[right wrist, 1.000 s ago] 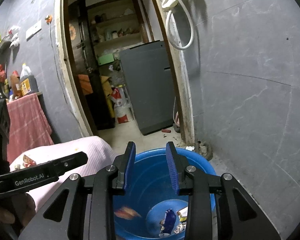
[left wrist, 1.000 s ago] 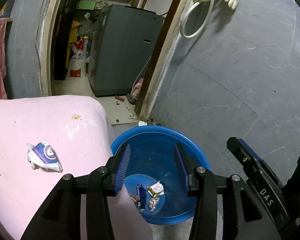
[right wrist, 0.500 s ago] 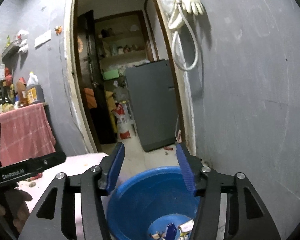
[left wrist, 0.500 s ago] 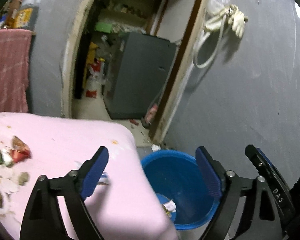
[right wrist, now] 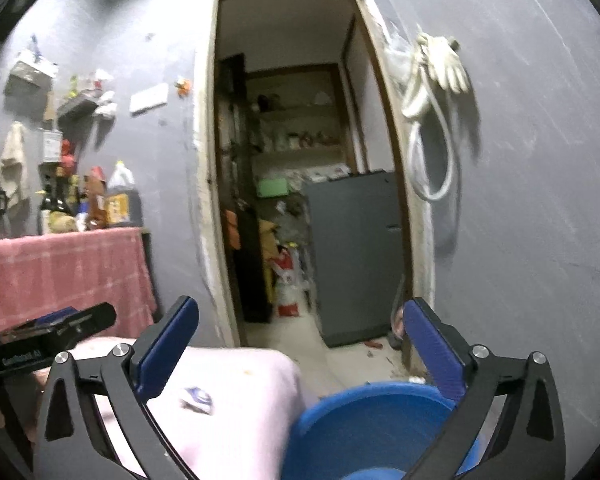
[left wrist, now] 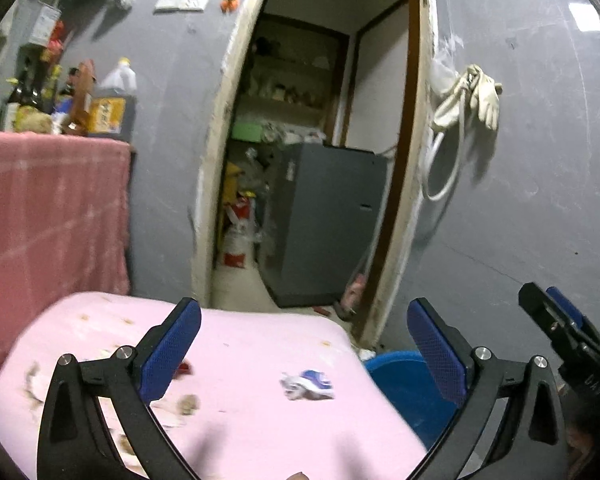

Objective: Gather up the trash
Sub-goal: 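Move both open tools back over the table toward the remaining trash, then grasp the brown stone with the left tool while the right tool grasps the blue-white wrapper, then carry the stone and blue-white wrapper over the blue basin and open both tools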

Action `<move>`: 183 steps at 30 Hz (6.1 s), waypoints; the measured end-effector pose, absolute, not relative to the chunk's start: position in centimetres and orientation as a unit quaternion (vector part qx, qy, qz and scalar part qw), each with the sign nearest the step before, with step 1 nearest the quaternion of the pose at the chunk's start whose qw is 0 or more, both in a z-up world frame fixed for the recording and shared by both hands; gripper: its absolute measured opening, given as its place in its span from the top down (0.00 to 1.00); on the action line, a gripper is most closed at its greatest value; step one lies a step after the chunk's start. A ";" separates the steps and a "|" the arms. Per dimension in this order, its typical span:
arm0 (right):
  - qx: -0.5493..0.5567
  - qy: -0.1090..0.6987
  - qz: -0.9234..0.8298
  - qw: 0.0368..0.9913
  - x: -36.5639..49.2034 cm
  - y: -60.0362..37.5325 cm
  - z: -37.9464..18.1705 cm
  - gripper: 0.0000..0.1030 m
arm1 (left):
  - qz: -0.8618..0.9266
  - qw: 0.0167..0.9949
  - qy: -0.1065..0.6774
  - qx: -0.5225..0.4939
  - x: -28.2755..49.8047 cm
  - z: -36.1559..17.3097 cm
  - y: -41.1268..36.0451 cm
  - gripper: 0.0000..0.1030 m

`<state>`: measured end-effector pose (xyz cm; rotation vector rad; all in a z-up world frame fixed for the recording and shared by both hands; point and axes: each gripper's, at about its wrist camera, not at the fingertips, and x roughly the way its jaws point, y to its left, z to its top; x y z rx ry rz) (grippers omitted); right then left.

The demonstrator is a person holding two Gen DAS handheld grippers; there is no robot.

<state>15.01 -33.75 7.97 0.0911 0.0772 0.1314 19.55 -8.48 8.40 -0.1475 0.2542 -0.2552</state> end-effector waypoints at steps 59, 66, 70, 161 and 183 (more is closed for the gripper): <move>-0.067 0.304 0.162 0.936 25.4 -20.7 0.7 0.00 | -0.091 0.927 0.364 -0.019 19.5 -1.6 1.7 0.38; -0.077 0.357 0.163 0.916 27.8 -20.1 -0.6 0.01 | -0.103 0.915 0.389 -0.027 20.6 -2.2 1.8 0.69; -0.082 0.369 0.167 0.911 28.7 -20.0 -0.9 0.18 | -0.107 0.912 0.394 -0.030 21.0 -2.3 1.6 0.77; 0.114 0.171 -0.014 0.978 18.2 -42.8 0.0 0.74 | -0.294 0.903 0.301 -0.083 27.5 2.0 -22.5 0.83; 0.154 0.216 -0.025 0.964 20.2 -44.0 -1.5 0.50 | -0.275 0.885 0.358 -0.114 29.3 0.2 -21.8 0.66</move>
